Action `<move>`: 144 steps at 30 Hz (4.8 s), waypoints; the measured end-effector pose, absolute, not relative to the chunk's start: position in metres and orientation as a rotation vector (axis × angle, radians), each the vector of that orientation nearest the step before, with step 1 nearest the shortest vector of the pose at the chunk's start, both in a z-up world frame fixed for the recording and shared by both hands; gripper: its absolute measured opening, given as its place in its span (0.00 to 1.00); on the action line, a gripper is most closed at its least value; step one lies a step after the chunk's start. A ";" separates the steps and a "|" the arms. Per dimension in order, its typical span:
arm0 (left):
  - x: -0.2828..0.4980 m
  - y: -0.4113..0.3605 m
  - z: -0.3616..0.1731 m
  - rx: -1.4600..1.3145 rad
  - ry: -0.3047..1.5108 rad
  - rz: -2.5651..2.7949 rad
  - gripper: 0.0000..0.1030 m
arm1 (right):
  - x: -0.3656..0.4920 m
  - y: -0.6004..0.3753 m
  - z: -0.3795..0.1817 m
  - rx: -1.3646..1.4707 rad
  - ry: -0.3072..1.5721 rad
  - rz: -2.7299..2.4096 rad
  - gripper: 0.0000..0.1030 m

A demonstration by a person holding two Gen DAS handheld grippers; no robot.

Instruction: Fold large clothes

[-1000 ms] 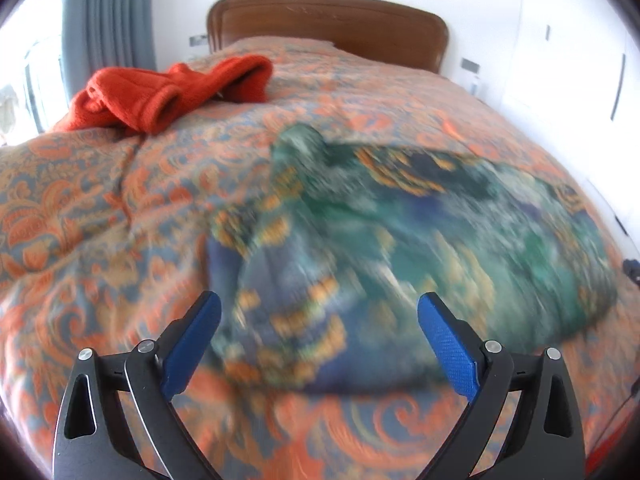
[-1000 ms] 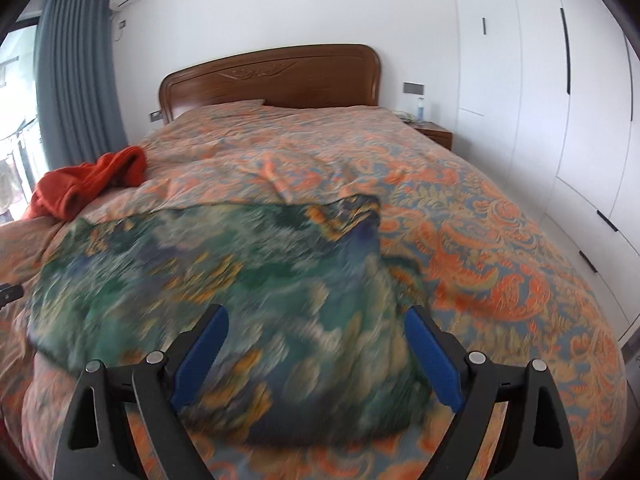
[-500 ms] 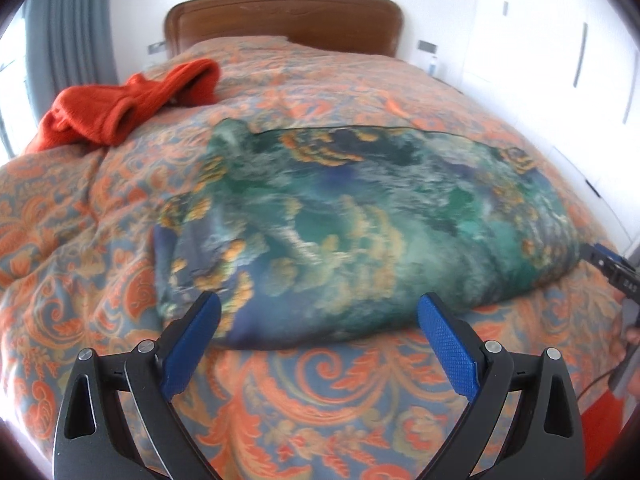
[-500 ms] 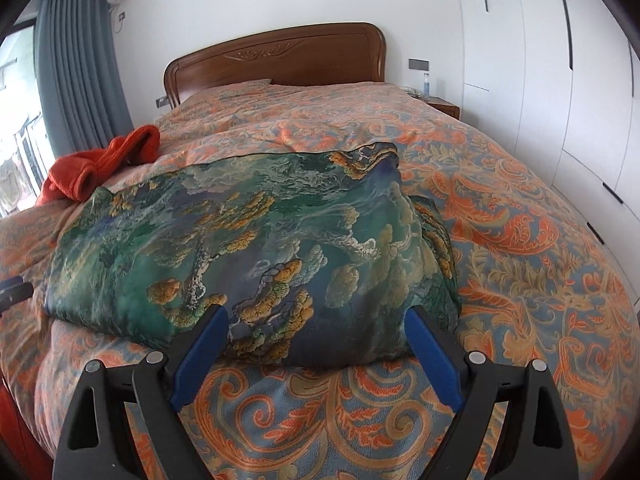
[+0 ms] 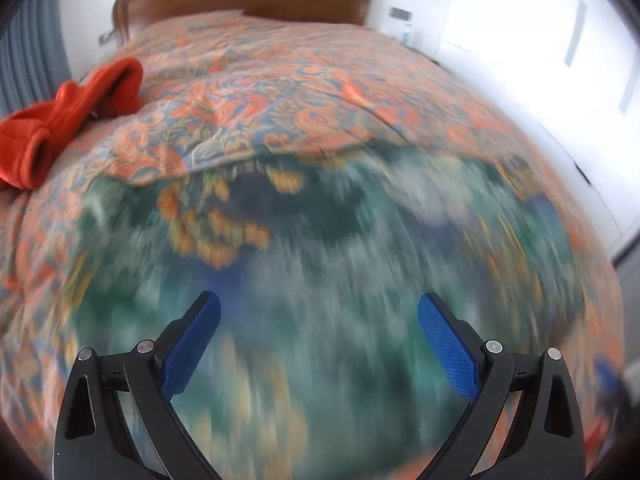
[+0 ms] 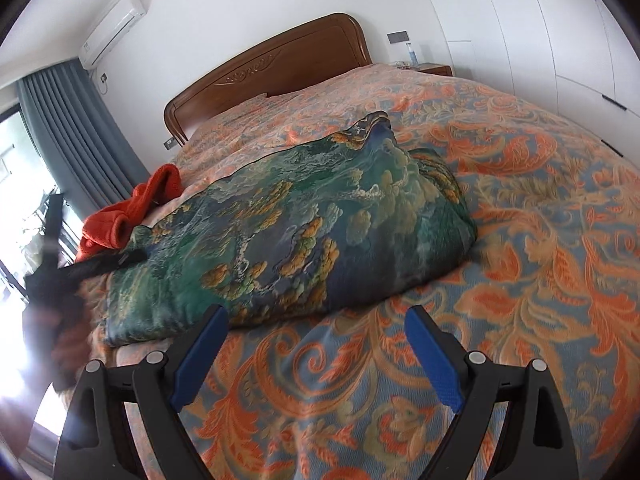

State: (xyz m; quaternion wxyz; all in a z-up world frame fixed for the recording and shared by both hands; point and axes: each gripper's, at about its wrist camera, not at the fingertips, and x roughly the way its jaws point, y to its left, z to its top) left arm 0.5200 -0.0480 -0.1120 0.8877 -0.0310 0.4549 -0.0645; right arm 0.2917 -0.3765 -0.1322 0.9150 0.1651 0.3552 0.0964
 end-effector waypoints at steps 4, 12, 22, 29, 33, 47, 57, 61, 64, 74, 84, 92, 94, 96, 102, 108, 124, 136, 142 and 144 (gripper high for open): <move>0.576 -0.052 -0.117 -0.068 0.967 -0.071 0.96 | 0.280 -0.379 -0.130 0.359 0.743 0.229 0.89; 0.566 -0.068 -0.146 0.058 1.006 -0.088 0.96 | 0.261 -0.393 -0.141 0.411 0.771 0.230 0.89; 0.476 -0.072 -0.151 0.104 0.957 -0.160 0.97 | 0.261 -0.407 -0.153 0.518 0.775 0.183 0.89; 0.441 -0.080 -0.153 0.148 0.954 -0.182 0.97 | 0.253 -0.389 -0.152 0.508 0.783 0.202 0.89; 0.430 -0.087 -0.152 0.190 0.946 -0.178 0.97 | 0.246 -0.381 -0.151 0.484 0.789 0.207 0.89; 0.393 -0.098 -0.133 0.249 0.887 -0.186 0.97 | 0.237 -0.357 -0.140 0.439 0.782 0.212 0.89; 0.380 -0.114 -0.118 0.181 0.840 -0.341 0.97 | 0.262 -0.379 -0.148 0.456 0.759 0.122 0.89; 0.386 -0.134 -0.126 0.202 0.829 -0.384 0.97 | 0.296 -0.415 -0.154 0.535 0.717 0.016 0.89; 0.398 -0.148 -0.142 0.210 0.868 -0.411 0.97 | 0.324 -0.431 -0.168 0.614 0.741 0.016 0.89; 0.396 -0.154 -0.149 0.309 0.927 -0.421 0.97 | 0.388 -0.454 -0.202 0.827 0.742 -0.028 0.46; 0.430 -0.137 -0.015 0.014 0.907 -0.660 0.97 | 0.337 -0.360 -0.098 0.274 0.509 0.047 0.26; 0.454 -0.168 0.013 0.089 0.958 -0.669 0.97 | 0.297 -0.245 -0.060 -0.138 0.362 0.182 0.26; 0.457 -0.164 0.012 0.107 0.982 -0.624 0.97 | 0.286 -0.218 -0.063 -0.240 0.340 0.217 0.26; 0.459 -0.156 0.009 0.099 1.008 -0.577 0.97 | 0.271 -0.192 -0.066 -0.335 0.313 0.240 0.26; 0.463 -0.121 -0.013 0.087 1.042 -0.439 0.34 | 0.247 -0.136 -0.090 -0.581 0.245 0.298 0.26; 0.461 -0.069 0.000 0.052 1.009 -0.412 0.25 | 0.255 -0.160 -0.073 -0.427 0.297 0.371 0.51; 0.484 0.109 -0.067 -0.203 1.061 -0.193 0.28 | 0.349 -0.169 -0.053 -0.107 0.575 0.508 0.46; 0.491 0.162 -0.165 -0.329 1.128 -0.116 0.43 | 0.432 -0.101 -0.167 -0.121 0.891 0.619 0.45; 0.505 0.162 -0.179 -0.358 1.131 -0.088 0.48 | 0.444 -0.100 -0.184 -0.077 0.920 0.609 0.45; 0.502 0.162 -0.176 -0.348 1.124 -0.096 0.48 | 0.442 -0.099 -0.180 -0.089 0.924 0.604 0.45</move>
